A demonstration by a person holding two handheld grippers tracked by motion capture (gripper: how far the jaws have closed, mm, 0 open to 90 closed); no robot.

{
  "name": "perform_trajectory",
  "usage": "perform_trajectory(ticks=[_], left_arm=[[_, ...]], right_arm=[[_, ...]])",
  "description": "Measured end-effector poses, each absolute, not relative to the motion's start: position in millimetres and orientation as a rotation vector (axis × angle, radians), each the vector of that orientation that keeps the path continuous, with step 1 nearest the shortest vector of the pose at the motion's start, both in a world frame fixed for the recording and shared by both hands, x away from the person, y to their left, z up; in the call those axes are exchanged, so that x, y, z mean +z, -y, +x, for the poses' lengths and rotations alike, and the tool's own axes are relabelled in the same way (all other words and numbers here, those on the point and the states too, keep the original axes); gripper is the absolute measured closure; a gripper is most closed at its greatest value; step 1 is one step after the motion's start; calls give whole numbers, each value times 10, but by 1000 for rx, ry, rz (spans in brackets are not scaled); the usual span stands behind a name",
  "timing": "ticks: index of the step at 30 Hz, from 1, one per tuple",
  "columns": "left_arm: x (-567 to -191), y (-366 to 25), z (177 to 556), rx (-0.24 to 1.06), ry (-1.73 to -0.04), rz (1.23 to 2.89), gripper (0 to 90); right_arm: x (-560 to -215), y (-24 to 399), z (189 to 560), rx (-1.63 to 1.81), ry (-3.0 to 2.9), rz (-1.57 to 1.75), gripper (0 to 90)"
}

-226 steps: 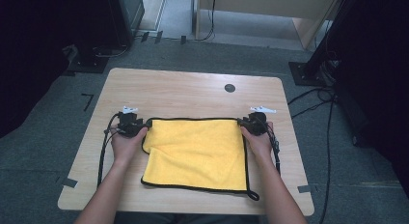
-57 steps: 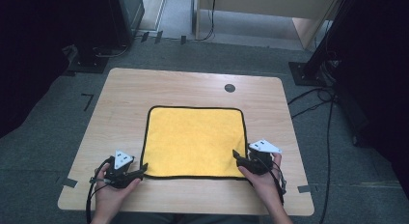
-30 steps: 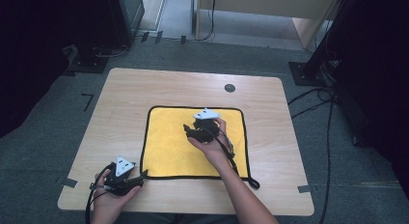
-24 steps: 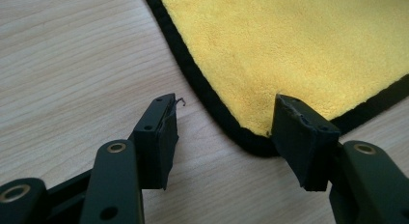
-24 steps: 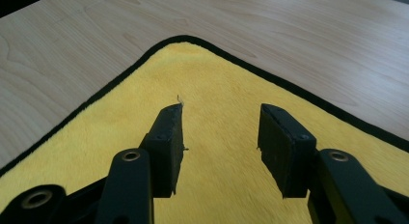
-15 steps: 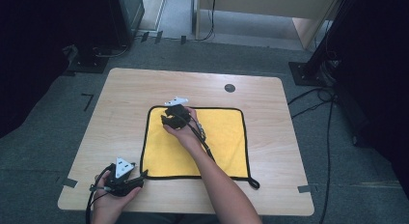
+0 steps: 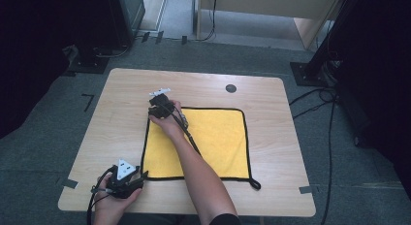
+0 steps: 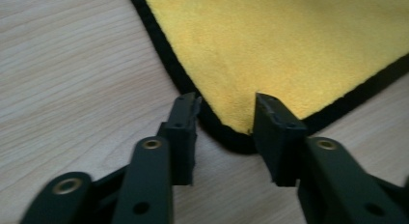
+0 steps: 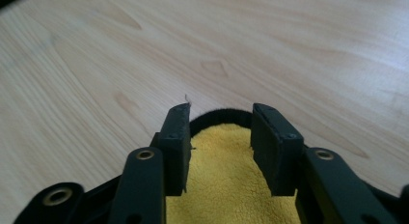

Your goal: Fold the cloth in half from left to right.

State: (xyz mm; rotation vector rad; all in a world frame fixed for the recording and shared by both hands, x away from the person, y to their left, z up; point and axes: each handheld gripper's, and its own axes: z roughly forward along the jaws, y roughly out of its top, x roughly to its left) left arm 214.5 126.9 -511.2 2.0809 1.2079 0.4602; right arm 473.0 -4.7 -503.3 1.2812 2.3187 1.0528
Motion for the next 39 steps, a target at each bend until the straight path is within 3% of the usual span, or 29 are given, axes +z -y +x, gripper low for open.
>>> perform_trajectory(ticks=[3,5,6,9,15,20,29,39], left_arm=[[-5106,-1263,2136,438,-1191,2090,726],[-5092,-1280,2145,405,-1193,2092,793],[-5078,-1298,2152,389,-1197,2092,827],[-5024,-1373,2154,396,-1213,2071,865],[-4824,-1521,2104,543,-1235,2025,875],[-4694,-1442,2029,595,-1186,2000,877],[-4561,-858,1978,570,-1012,2047,876],[-4581,54,1977,492,-806,2138,875]], right_arm=[[-5100,27,4719,996,-2305,1255,715],[-5088,24,4715,990,-2308,1265,863],[-5075,15,4713,973,-2315,1268,893],[-5016,7,4689,991,-2310,1241,900],[-4821,-23,4700,1109,-2282,1249,900],[-4633,21,4705,1199,-2262,1188,900],[-4365,666,4547,1232,-2233,1152,900],[-4432,1693,4416,1216,-2159,1263,900]])
